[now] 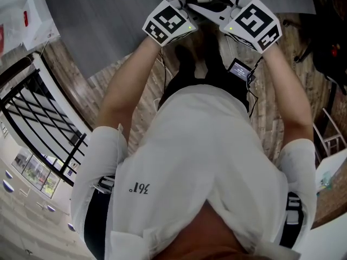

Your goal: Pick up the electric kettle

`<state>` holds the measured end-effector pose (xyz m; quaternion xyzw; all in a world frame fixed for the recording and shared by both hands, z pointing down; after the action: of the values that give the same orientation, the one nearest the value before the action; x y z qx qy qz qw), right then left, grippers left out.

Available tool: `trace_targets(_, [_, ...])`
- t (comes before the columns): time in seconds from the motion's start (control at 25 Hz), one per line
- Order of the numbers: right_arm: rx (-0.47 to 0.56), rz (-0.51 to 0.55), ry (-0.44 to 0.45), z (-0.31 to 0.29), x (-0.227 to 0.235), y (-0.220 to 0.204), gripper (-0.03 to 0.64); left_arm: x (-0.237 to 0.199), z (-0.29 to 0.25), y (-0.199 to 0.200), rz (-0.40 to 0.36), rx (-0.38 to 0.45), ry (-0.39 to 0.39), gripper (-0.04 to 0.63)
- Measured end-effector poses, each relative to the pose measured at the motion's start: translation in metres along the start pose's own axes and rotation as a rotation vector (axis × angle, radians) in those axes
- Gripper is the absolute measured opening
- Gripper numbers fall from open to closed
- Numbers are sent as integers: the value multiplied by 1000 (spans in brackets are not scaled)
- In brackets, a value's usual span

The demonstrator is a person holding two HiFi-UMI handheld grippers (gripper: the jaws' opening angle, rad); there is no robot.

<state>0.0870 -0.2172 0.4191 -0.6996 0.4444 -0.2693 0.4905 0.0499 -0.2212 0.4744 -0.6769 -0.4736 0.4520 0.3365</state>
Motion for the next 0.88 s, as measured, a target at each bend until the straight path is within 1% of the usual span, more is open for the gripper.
trace_targets(0.32, [13, 41, -4, 4, 2, 17, 152, 2, 7, 15, -15, 15, 20, 87])
trace_targets(0.88, [26, 94, -38, 20, -8, 48, 152, 21, 24, 44, -55, 34, 12, 87])
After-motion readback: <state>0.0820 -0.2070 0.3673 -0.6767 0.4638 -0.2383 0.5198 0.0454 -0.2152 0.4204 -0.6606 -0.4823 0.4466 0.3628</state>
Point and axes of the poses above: the fingertips, and each gripper's own axes: z backward along the fingers, x to its right, y out of its top, the point moved 7 cm from there along z, backward along the fingers, and after that the axes turned 11 degrees about z, right-handed, at the moved point
